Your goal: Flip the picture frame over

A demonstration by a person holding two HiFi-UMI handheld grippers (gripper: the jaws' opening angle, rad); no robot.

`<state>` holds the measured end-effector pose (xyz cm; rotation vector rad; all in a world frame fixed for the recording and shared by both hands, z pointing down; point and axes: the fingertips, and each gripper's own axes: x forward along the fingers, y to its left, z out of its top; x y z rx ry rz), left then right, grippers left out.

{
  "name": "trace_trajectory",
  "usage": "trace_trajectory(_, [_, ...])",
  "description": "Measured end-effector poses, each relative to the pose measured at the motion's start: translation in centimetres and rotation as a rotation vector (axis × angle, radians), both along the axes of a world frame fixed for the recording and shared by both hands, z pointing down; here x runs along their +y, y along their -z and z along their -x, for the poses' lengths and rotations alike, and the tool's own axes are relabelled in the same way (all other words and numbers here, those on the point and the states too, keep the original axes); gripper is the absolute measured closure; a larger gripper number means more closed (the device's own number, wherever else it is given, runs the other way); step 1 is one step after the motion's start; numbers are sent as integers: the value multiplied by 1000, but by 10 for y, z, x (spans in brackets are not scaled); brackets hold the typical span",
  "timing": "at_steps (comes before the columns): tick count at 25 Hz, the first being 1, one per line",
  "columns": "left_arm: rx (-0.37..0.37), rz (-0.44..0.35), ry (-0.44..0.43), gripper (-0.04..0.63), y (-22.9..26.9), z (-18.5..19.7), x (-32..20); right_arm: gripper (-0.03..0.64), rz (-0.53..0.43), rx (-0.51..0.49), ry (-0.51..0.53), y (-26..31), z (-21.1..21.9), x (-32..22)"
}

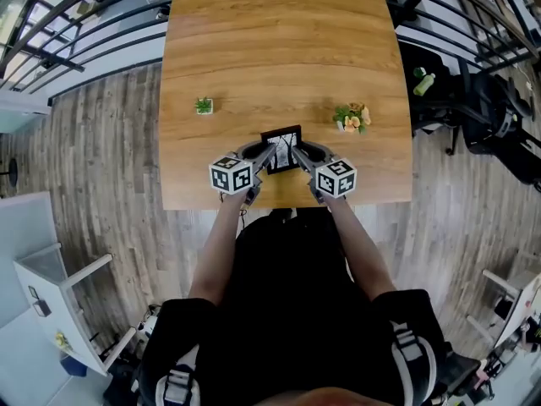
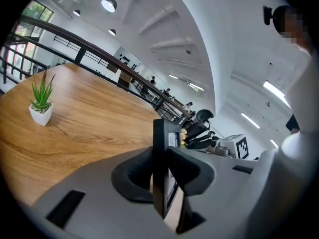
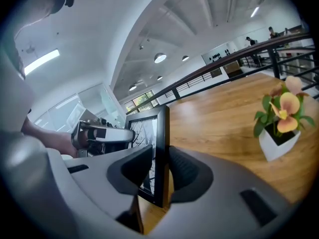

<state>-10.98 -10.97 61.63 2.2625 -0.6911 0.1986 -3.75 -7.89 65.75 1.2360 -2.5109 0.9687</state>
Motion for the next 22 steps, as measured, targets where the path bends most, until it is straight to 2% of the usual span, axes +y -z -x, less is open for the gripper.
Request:
trace_trajectory(4, [-55, -2, 17, 495, -15, -5, -10, 502, 28, 13, -18, -16, -4, -9])
trace_trajectory(12, [-107, 46, 59, 482, -50, -10, -26, 503, 71, 41, -22, -45, -11, -22])
trace_trajectory(22, [-199, 55, 62, 463, -80, -13, -34, 508, 122, 85, -4, -73, -14, -27])
